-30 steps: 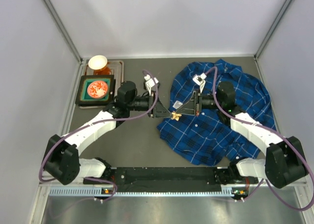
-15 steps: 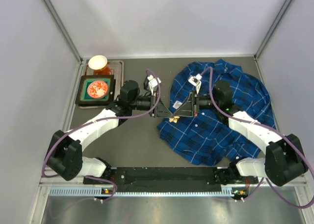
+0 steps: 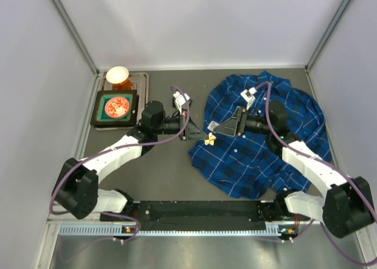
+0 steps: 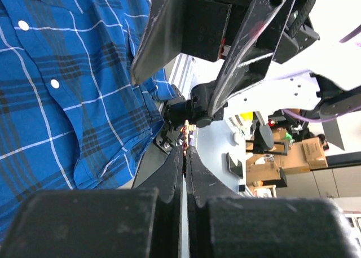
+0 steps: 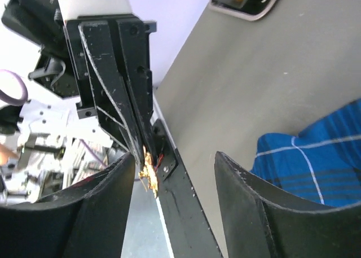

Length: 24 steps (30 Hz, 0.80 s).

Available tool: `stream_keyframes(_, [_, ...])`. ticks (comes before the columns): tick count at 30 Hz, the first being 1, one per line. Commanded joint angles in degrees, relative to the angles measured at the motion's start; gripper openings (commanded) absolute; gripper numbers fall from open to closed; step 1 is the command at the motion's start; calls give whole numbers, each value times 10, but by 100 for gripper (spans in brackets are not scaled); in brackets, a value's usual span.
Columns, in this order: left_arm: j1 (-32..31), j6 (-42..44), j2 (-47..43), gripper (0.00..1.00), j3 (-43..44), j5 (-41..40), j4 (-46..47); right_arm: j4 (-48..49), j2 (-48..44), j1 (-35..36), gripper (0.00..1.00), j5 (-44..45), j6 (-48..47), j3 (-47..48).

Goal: Remove the brooch from the garment

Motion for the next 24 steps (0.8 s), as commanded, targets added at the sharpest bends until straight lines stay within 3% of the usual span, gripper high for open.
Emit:
stream_keyframes(1, [-2,-79,-22,0,-41,-40,143,70,-61,-30,60,67,95,-51])
stream_keyframes(2, [-3,-102,-24,0,-51,-48,162,79,-66,-30,62,69,97,-57])
stream_keyframes(10, [-12,-205,-42,0,-169,-179,402,421,-45,-16,63,48,206,-191])
stream_keyframes(17, [-37,-199,-49,0,-191,-251,442,483,-17,41,49,94,184,-217])
stream_keyframes(24, [-45,-194,-45,0,-195,-247,456,583,24,42,36,105,219,-233])
